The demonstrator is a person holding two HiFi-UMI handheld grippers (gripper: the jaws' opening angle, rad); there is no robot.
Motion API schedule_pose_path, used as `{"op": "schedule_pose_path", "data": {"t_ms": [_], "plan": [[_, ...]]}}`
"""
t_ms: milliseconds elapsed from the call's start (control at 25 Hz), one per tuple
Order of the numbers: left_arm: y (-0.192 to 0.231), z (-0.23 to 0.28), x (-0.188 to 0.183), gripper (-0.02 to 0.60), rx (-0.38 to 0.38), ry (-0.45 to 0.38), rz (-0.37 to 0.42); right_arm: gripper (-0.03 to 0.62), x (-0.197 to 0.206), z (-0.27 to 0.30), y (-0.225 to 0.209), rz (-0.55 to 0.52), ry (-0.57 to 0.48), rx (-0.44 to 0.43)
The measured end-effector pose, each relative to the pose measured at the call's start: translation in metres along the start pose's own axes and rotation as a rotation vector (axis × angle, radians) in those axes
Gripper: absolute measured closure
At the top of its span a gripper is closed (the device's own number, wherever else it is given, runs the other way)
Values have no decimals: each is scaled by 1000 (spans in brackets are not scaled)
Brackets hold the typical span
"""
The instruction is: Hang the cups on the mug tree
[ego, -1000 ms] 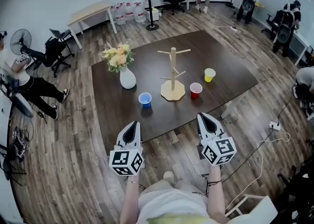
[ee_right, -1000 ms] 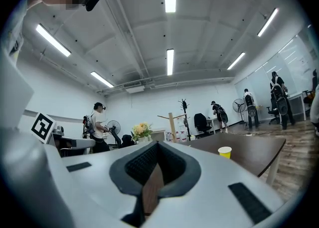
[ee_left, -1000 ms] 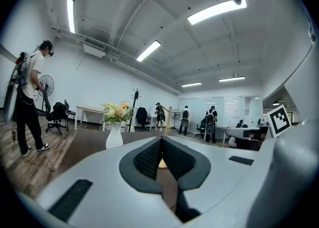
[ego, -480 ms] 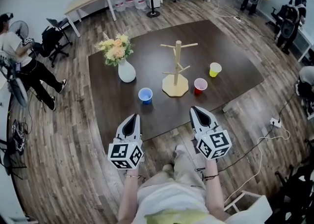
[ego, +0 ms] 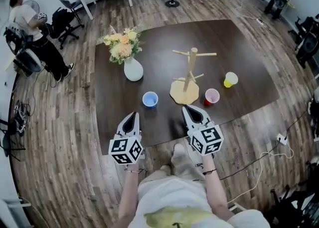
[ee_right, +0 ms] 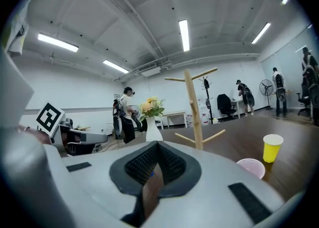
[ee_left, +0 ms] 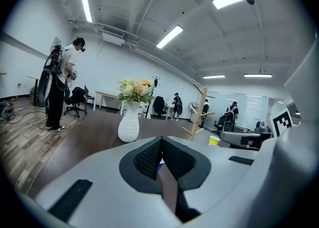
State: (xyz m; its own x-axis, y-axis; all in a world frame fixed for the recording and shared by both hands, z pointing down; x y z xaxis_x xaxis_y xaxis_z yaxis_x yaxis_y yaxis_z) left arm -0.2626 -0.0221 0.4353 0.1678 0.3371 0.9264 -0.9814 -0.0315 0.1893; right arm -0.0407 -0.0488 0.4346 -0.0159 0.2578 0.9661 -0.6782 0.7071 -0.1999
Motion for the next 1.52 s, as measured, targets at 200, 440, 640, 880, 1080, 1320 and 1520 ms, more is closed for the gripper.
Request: {"op": "schedule_pose_path", "data": {"t_ms": [200, 440, 640, 880, 1080, 1320, 1520], "plan": [[1, 22, 14, 558, -68, 37, -41, 572, 16, 42, -1, -28, 71, -134], [7, 35, 26, 558, -152, 58, -89, 572, 31, 74, 0, -37, 133, -291], [8, 35, 41, 558, -208, 66, -138, 572, 43, 92, 0, -43, 177, -375], [16, 35, 50, 558, -238, 95, -147, 571, 67, 108, -3, -85, 263, -394], [22, 35, 57, 558, -245, 135, -162, 516, 84, 121, 8, -121, 342, -429], [31, 46, 59, 558, -226, 167, -165, 350, 92, 147, 17, -126, 365, -422], [37, 52, 62, 558, -216, 188, -172, 269, 95, 163, 23, -170, 366, -405]]}}
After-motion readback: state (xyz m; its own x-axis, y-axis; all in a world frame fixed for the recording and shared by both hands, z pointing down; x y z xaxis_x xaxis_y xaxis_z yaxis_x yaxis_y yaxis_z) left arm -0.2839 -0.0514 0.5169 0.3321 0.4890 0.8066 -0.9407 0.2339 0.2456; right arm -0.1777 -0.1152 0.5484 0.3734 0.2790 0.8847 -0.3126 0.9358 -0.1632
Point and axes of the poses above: the fingertips, and each gripper's own axes: z forward along the fingers, y to its left, x out of its underside, the point moved 4 cm from there along -z, backward along the fingers, and after that the axes turned 12 degrees about -x, right-handed, at the moved point
